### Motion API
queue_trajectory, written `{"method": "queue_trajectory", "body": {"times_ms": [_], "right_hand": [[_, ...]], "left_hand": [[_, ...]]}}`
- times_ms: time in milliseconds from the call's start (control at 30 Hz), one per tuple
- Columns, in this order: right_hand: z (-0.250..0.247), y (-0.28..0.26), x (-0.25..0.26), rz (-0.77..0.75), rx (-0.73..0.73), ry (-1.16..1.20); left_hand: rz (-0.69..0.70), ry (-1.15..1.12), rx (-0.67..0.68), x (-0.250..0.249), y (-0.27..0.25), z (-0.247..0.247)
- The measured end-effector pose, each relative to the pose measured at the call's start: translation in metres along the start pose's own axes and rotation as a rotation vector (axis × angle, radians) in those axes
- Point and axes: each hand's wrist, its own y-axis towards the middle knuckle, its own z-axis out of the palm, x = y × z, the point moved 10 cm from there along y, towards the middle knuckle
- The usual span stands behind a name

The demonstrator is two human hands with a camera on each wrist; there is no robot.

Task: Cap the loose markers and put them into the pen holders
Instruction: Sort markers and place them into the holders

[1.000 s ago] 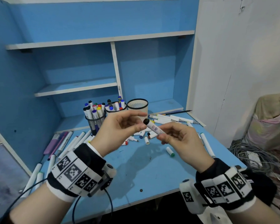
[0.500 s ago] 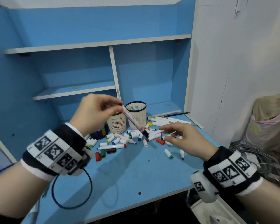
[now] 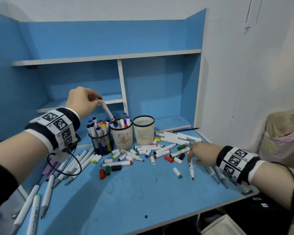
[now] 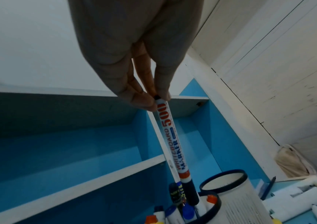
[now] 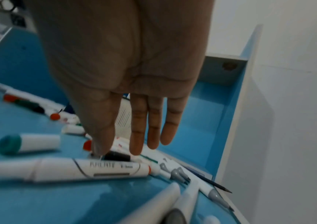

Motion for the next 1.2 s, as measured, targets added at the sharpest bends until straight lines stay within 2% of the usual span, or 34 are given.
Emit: {"method": "queue_trajectory", "body": {"times_ms": [267,533,667,867,933,1033,1200], "right_hand": [[0.014,0.023,0.008,-0.072,0.124,-0.153],[0.006,0.029,0.015,-0.114,0.066,-0.159],[-0.021,0.022,0.018,-0.057,-0.071,0.026],[-0.074,-0.006,0.036,-0.09,-0.354,0.229],[-0.084,-0.015,0.037,-0.099,-0.442,0.367],[-0.089,-0.021,0.04,-0.119,-0.535,0.527],[-0.089,-0.042,0.042,-0.067,-0.677,0.817]], "left_hand": [[-0.05,-0.005,0.026,0.008,0.008,0.019],[-0.008,-0.039,0.023,-0.003,0.018,0.029],[-0.005,-0.004,0.08,-0.007,0.02,0.048],[-0.044,0.01,0.186,0.002,0.017,0.089],[-0.053,0.028,0.213,0.004,0.015,0.101],[-0.06,0.092,0.273,0.008,0.011,0.12],[-0.06,0.217,0.375,0.016,-0.002,0.144]]}}
